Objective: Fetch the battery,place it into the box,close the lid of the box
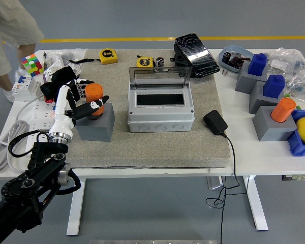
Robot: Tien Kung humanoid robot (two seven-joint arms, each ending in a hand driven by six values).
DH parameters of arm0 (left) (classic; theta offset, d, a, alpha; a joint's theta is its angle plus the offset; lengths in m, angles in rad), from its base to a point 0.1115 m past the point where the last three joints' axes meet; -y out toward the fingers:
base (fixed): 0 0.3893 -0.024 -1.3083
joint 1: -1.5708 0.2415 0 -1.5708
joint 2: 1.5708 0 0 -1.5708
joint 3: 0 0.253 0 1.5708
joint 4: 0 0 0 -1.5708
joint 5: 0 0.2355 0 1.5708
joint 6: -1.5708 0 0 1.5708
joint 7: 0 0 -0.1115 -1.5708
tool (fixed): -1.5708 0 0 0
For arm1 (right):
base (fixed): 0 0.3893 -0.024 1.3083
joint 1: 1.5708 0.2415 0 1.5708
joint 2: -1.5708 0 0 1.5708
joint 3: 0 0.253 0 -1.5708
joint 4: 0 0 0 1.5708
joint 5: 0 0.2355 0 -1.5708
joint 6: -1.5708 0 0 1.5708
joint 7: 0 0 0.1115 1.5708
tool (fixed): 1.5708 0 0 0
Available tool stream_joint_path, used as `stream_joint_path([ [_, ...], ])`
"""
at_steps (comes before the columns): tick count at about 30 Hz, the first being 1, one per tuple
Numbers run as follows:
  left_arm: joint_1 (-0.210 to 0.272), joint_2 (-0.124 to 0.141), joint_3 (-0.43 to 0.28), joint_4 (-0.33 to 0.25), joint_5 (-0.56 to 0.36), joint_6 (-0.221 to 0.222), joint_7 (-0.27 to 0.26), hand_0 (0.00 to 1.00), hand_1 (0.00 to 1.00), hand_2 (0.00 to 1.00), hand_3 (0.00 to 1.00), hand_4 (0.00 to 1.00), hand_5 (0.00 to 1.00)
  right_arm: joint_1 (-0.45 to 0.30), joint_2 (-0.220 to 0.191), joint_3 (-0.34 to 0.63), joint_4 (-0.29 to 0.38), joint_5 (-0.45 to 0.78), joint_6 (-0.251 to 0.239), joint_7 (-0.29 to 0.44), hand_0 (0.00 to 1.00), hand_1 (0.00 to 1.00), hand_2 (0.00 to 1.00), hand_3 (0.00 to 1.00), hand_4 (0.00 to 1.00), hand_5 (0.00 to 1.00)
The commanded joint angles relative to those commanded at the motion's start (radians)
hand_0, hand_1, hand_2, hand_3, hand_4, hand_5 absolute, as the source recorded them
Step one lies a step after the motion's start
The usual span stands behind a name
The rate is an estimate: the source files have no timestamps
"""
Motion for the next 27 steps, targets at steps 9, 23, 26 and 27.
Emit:
stream_joint_path([
  [9,-0.062,0.031,0.059,-0.071,0.251,0.028,0.114,0.377,0.351,0.295,0.311,0.849,0.002,0.000,-0.001,-0.002,-0.001,0.002,0.000,-0.001,0.702,0.726,0.720,0.702,0.998,0.706],
  [23,-0.236,0.047,0.301,-0.142,0.710,0.088,0.386,0.357,0.341,0.293,0.315,0.849,0.002,-0.001,-0.002,-0.006,-0.001,0.002,0.000,-0.001,0.702,0.726,0.719,0.703,0.998,0.706],
  [26,-0.283,0.036,0.366,-0.126,0.781,0.092,0.427,0.353,0.340,0.291,0.317,0.838,0.002,0.000,-0.003,-0.007,-0.001,0.003,-0.001,-0.001,0.702,0.727,0.719,0.703,0.998,0.706],
  [27,-0.296,0.031,0.385,-0.120,0.794,0.093,0.439,0.353,0.340,0.291,0.317,0.838,0.002,0.001,-0.003,-0.008,-0.001,0.003,-0.001,-0.001,0.702,0.727,0.719,0.703,0.998,0.706],
])
